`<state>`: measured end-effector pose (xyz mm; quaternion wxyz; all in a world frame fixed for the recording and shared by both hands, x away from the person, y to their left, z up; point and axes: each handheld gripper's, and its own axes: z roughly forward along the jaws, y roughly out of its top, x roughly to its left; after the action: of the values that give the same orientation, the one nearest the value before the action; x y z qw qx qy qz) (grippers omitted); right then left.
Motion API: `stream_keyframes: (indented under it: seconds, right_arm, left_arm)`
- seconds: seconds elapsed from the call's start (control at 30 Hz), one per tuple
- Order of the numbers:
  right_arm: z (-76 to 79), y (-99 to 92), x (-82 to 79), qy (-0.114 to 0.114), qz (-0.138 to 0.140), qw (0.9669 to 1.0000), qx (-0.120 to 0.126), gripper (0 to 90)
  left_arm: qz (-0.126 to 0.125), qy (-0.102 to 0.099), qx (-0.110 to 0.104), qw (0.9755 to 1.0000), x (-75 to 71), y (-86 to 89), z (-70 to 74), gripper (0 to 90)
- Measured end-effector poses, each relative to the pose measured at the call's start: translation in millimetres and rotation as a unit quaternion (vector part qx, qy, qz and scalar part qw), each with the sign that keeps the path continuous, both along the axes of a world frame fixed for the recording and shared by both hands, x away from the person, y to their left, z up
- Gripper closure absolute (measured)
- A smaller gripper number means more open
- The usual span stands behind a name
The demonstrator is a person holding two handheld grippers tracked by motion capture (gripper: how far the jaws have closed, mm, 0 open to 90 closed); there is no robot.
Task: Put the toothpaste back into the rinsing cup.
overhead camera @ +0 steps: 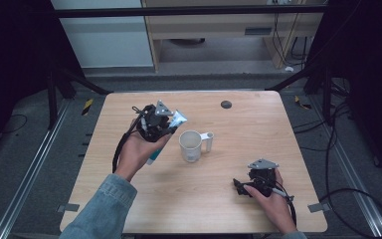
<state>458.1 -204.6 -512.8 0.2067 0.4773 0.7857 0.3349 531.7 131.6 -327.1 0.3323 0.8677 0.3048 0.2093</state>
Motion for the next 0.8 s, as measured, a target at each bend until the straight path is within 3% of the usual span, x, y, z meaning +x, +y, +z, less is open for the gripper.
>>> stream_keyframes:
  seconds: [0.27, 0.8]
  right_arm:
    - [0.0, -0.8, 0.1, 0.000, 0.004, 1.0000, -0.001, 0.6]
    - [0.0, -0.7, 0.1, 0.000, 0.004, 1.0000, -0.001, 0.6]
  left_arm:
    - [-0.003, -0.003, -0.005, 1.0000, 2.0, -9.2, 0.7, 77.3]
    - [0.002, -0.027, -0.036, 0.9990, 2.1, -16.4, 18.2, 77.4]
